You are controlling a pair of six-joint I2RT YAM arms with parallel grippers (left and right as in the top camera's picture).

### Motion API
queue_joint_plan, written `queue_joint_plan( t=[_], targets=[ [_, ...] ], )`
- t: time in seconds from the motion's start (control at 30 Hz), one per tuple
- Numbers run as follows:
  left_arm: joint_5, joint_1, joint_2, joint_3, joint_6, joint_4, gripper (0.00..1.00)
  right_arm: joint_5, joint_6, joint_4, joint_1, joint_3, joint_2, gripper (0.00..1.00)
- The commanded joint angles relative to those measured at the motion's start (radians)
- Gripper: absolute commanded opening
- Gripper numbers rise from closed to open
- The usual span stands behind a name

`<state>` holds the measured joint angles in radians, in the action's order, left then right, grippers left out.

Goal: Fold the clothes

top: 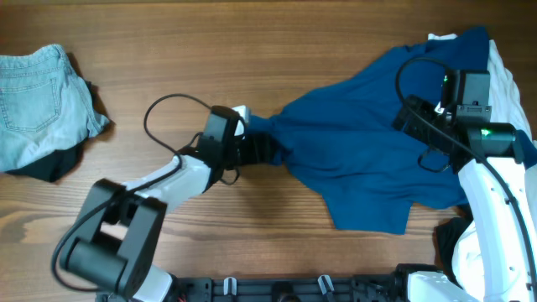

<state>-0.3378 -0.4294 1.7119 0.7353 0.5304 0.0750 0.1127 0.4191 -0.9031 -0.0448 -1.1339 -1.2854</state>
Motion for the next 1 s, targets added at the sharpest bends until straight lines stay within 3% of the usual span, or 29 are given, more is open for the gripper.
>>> queue_joint_plan(
  t=[0.0, 0.03, 0.17, 0.23, 0.3, 0.33, 0.37, 0.43, 0.6, 0.67, 0.8, 0.93, 0.97],
  targets=[
    [-0.002, -0.013, 0.076, -0.015, -0.004, 0.103, 0.15, -0.008, 0.01, -0.013, -0.003, -0.001, 0.005, 1.0],
    [-0.002, 0.008, 0.064, -0.015, -0.005, 0.127, 0.04, -0.008, 0.01, -0.018, -0.003, -0.001, 0.005, 1.0],
    [-0.002, 0.242, -0.098, 0.003, -0.027, 0.123, 0.04, -0.008, 0.007, -0.018, -0.003, -0.001, 0.005, 1.0],
    [0.014, 0.41, -0.18, 0.063, -0.085, 0.124, 0.04, -0.008, 0.007, -0.018, -0.003, -0.001, 0.005, 1.0],
    [0.031, 0.602, -0.197, 0.178, -0.071, 0.112, 0.04, -0.008, 0.007, -0.016, -0.003, -0.001, 0.005, 1.0],
    [-0.023, 0.669, -0.193, 0.223, -0.061, 0.082, 0.17, -0.008, 0.006, -0.016, -0.003, -0.001, 0.005, 1.0],
    [-0.082, 0.718, -0.193, 0.241, -0.05, 0.055, 1.0, -0.008, 0.006, -0.017, -0.003, -0.001, 0.005, 1.0],
    [-0.198, 0.761, -0.193, 0.241, -0.051, -0.08, 1.0, -0.008, 0.006, -0.017, -0.003, -0.001, 0.002, 1.0],
    [-0.216, 0.657, -0.177, 0.218, -0.051, -0.788, 1.0, -0.008, 0.002, -0.018, -0.003, 0.002, 0.0, 1.0],
    [-0.211, 0.562, -0.174, 0.148, -0.051, -0.785, 1.0, -0.008, 0.002, -0.018, -0.003, 0.002, 0.0, 1.0],
    [-0.109, 0.406, -0.172, 0.026, 0.04, -0.603, 1.0, -0.008, 0.002, -0.026, -0.003, 0.002, 0.0, 1.0],
    [0.015, 0.282, -0.172, -0.032, 0.176, -0.484, 0.92, -0.008, 0.003, -0.03, -0.003, 0.002, 0.0, 1.0],
    [0.033, 0.256, -0.172, -0.032, 0.208, -0.474, 0.83, -0.008, 0.003, -0.03, -0.003, 0.002, 0.0, 1.0]
  ],
)
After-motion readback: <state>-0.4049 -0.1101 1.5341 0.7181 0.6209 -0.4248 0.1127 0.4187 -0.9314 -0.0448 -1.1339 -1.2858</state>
